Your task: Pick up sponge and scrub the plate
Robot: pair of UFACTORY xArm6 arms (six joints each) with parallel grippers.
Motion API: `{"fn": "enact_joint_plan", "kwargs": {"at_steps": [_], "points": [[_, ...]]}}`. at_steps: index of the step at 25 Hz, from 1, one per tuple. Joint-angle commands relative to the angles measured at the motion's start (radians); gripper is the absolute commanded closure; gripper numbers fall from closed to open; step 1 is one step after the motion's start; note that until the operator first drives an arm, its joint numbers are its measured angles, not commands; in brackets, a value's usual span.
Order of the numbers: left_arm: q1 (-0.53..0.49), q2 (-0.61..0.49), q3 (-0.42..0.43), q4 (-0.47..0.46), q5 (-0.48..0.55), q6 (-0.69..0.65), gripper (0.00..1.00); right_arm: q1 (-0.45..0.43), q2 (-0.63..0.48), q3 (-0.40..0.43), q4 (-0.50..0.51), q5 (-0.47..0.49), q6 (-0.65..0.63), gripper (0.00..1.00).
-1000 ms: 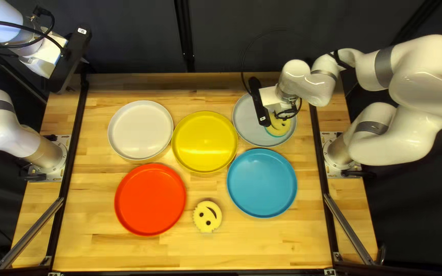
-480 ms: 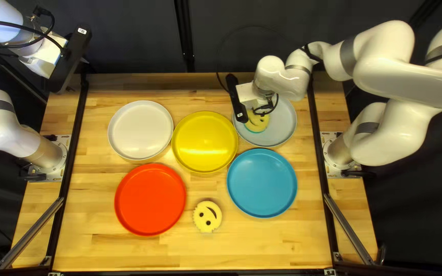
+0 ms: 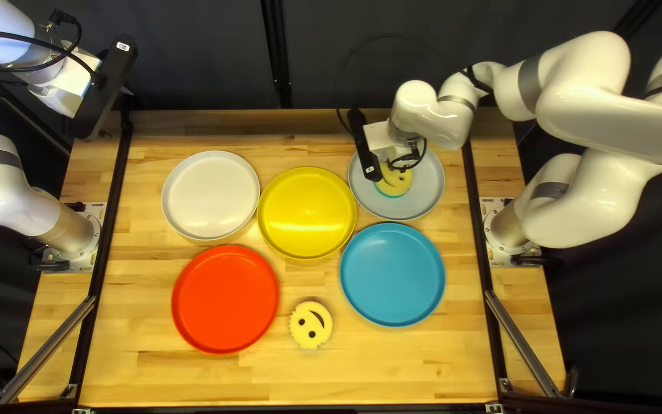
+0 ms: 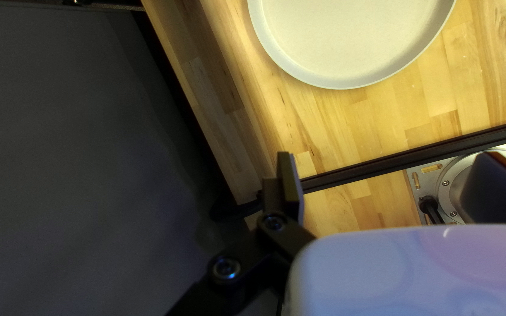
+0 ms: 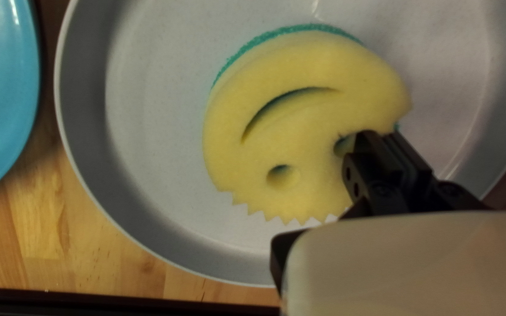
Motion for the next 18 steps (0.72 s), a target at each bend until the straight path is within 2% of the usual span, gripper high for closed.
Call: {"fn": "enact_joint_plan", "kwargs": {"at_steps": [1,7,13,18], "points": [[0.000,0.000,0.000,0.000,0.000,0.000,0.00,-0.023,-0.022,0.012,0.000,0.027,-0.009,1.00],[0.000,0.000,0.000,0.000,0.000,0.000,0.00,-0.013,0.055,-0.041,0.001,-0.001,-0.001,1.00],[0.000,0.000,0.000,0.000,0.000,0.000,0.00,0.036,0.184,-0.177,0.006,-0.018,0.018,1.00],[0.000,0.000,0.000,0.000,0.000,0.000,0.00,0.065,0.258,-0.259,0.006,-0.024,0.021,1.00]]}}
